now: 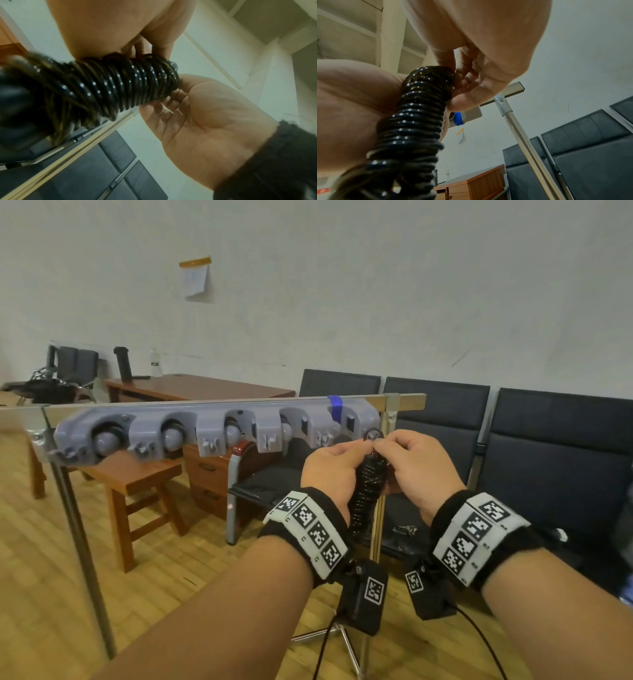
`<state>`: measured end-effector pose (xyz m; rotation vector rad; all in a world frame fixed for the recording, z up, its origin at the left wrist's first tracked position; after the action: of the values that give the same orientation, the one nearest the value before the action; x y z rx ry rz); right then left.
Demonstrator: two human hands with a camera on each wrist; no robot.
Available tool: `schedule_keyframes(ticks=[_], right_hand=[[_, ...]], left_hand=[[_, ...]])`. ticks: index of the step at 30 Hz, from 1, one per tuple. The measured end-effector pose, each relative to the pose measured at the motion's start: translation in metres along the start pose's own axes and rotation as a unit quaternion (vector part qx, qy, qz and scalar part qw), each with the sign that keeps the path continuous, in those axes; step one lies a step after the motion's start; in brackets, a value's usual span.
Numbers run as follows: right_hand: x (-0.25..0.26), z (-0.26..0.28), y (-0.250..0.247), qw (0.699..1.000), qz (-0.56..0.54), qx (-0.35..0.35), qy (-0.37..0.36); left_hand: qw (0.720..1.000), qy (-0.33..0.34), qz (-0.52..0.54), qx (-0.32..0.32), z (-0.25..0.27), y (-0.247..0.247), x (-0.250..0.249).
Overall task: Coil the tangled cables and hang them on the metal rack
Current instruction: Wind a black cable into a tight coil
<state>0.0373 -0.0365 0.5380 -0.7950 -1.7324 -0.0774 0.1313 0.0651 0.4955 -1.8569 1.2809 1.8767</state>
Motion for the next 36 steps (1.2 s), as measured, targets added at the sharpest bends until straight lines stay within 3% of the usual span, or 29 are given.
schedule_keyframes(ticks=[9,15,23,29,32,36], right_hand=[[-0.006,-0.013,-0.007,0.999,-0.027,0.015,-0.008],[-0.024,-0.018,-0.007,0.996,-0.064,0.037,0.040],[-0.026,-0.012,-0.006,0.998,0.024,0.045,0.030],[-0.029,0.043,-0.025,0.991,0.078,0.075,0.080],[-0.039,0.083,-0.043,0.980,0.131,0.109,0.100],[-0.062,0.139,-0.072,0.954,0.224,0.154,0.124]], left_hand=[[1.000,-0.017,0.012,-0.023,-0.009,0.005,0.002],[0.999,-0.031,-0.018,-0.036,-0.014,0.000,0.012],[0.975,0.015,-0.217,-0.045,-0.013,-0.009,0.005],[0.936,0.022,-0.346,-0.059,0.029,-0.020,0.009],[0.924,-0.008,-0.381,-0.023,0.057,-0.015,0.022],[0.893,-0.050,-0.435,0.106,0.090,0.016,0.051]])
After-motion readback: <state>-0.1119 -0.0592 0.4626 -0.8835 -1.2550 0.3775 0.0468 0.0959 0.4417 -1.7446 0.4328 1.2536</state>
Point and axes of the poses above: each hand's wrist, its own z-axis away from the middle knuckle, its own y-axis out of the palm, x = y × z, the point moved 3 cm from there along -z, towards the middle knuckle, and after that the axes turned 8 degrees about x, right-handed, at the moved point
